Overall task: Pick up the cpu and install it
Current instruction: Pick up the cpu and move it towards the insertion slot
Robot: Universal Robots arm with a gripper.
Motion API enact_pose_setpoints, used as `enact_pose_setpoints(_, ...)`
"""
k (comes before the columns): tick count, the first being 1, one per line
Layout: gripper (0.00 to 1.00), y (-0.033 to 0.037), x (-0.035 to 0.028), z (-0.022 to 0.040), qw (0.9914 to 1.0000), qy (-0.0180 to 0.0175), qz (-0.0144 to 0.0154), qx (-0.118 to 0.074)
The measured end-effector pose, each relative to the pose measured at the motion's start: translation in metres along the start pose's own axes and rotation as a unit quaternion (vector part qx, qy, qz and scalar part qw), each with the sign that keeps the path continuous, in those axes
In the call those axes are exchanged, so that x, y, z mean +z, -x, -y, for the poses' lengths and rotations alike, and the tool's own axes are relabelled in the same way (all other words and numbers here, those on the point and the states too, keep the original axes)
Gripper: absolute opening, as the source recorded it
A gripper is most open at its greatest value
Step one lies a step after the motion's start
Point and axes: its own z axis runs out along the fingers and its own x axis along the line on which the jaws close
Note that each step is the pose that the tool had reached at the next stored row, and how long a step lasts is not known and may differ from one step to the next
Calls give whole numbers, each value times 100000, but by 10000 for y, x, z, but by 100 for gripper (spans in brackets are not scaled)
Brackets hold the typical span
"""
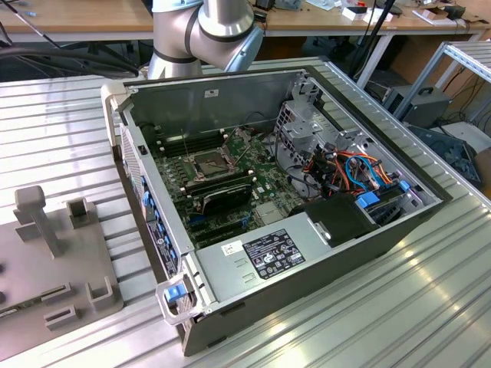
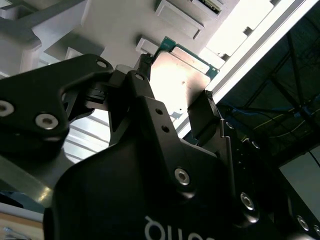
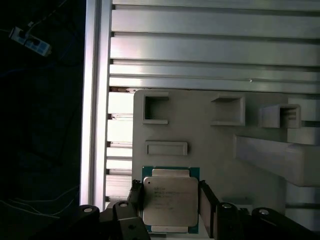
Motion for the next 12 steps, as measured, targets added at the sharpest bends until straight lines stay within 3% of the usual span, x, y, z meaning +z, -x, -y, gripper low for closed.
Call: enact_pose_setpoints(12, 55, 0, -36, -1, 100000, -7, -7, 4)
